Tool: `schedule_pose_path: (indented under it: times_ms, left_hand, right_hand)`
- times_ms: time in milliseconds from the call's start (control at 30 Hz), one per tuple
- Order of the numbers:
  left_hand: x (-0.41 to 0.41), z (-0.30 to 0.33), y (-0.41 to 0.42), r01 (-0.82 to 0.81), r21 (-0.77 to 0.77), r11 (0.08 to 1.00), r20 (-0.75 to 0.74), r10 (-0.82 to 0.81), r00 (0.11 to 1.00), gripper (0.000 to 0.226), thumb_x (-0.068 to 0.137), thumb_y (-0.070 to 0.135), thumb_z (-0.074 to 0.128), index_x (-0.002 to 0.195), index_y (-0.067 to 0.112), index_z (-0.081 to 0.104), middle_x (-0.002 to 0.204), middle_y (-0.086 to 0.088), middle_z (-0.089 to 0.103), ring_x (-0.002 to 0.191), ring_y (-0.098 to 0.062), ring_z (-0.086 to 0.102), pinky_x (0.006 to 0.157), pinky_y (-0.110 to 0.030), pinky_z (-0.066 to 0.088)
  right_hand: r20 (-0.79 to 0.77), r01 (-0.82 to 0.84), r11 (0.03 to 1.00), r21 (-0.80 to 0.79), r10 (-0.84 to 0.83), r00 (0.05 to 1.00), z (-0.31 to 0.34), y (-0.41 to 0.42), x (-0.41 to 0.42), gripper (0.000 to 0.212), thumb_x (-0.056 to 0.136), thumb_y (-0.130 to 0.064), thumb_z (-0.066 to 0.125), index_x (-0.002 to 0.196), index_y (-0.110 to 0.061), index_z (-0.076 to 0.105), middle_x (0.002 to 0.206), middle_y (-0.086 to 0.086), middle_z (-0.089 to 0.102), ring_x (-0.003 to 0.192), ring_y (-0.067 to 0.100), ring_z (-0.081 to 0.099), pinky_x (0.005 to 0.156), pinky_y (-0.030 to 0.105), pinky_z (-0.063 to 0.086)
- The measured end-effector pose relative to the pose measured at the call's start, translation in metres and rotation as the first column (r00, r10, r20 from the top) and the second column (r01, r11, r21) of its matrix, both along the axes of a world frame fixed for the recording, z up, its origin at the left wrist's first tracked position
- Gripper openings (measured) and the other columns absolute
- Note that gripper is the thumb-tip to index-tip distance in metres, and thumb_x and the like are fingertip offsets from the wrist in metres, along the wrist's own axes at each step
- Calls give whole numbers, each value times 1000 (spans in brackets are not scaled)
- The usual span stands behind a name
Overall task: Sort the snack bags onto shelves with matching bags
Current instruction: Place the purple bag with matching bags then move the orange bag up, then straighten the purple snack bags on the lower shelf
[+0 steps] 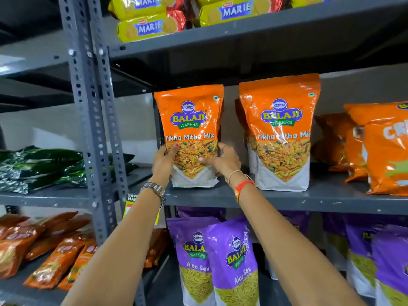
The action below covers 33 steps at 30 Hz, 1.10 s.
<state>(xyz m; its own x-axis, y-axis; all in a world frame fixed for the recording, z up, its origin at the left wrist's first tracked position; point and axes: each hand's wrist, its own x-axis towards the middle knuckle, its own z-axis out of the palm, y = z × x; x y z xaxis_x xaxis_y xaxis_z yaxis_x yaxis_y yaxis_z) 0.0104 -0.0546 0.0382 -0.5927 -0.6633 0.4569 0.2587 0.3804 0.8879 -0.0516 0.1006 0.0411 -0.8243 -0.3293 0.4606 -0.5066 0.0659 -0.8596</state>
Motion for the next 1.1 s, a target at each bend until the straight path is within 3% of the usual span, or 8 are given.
schedule_pose_path:
  times_ms: [333, 433, 567, 667, 733, 833, 967, 1100]
  left_hand:
    - [6, -14, 9, -322, -418, 849, 111, 399, 910, 54, 91, 60, 29, 126, 23, 50, 108, -6, 67, 100, -31, 61, 74, -35, 38]
    - [13, -30, 15, -421, -446, 790, 38, 487, 873, 64, 91, 59, 33, 140, 17, 36, 128, -14, 58, 118, -34, 53, 90, -44, 42]
    - [25, -72, 37, -509, -436, 743, -205, 468, 859, 52, 93, 43, 43, 132, 10, 47, 127, -14, 55, 119, -32, 47, 100, -35, 32]
    - [35, -120, 55, -548, -487, 680, -374, 405, 834, 38, 93, 31, 48, 120, 4, 55, 116, -16, 60, 111, -26, 47, 100, -29, 31]
    - [39, -162, 64, -523, -513, 680, -413, 339, 845, 31, 93, 22, 48, 114, 3, 59, 113, -16, 62, 110, -22, 48, 101, -24, 30]
    - [43, -236, 84, -397, -553, 733, -313, 259, 914, 28, 92, 21, 46, 106, 2, 61, 103, -17, 63, 101, -23, 51, 94, -36, 41]
    - [43, -308, 116, -160, -180, 971, -89, 146, 985, 33, 91, 24, 47, 120, 11, 49, 113, -8, 53, 101, -28, 52, 88, -46, 45]
    - [43, -342, 152, -76, 406, 911, -104, 129, 986, 28, 92, 20, 48, 119, 18, 47, 115, -3, 50, 105, -20, 49, 95, -52, 41]
  right_hand:
    - [-1, -15, 1000, -26, 15, 1000, -15, -5, -9, 67, 69, -38, 81, 126, -16, 55, 129, 9, 63, 118, 30, 59, 99, 49, 50]
    - [-38, -3, 988, -155, -3, 999, -30, 7, 5, 67, 72, -28, 81, 130, -13, 52, 131, 14, 61, 120, 26, 57, 102, 41, 48]
    - [-120, 24, 916, -401, -78, 990, -74, 40, 33, 35, 78, -8, 73, 111, -14, 62, 105, 10, 70, 96, 15, 66, 90, 25, 53]
    - [-90, 76, 838, -541, -148, 985, -131, 63, 50, 21, 80, -3, 67, 87, -22, 65, 85, 9, 70, 81, 20, 67, 80, 40, 56]
    - [-16, 119, 821, -559, -155, 988, -177, 75, 51, 27, 78, 0, 64, 79, -27, 64, 79, 9, 69, 74, 23, 66, 73, 44, 55]
    - [150, 210, 853, -477, -156, 976, -246, 89, 38, 33, 79, 6, 60, 78, -27, 62, 76, 2, 67, 67, 2, 63, 68, 23, 53]
    - [399, 244, 935, -257, -127, 908, -306, 96, 5, 26, 83, -3, 66, 107, -13, 60, 95, 10, 65, 80, 9, 62, 69, 29, 51]
    - [689, 40, 999, -18, -16, 724, -336, 103, -18, 67, 82, -36, 70, 139, -25, 36, 134, 4, 45, 115, 16, 47, 84, 40, 47]
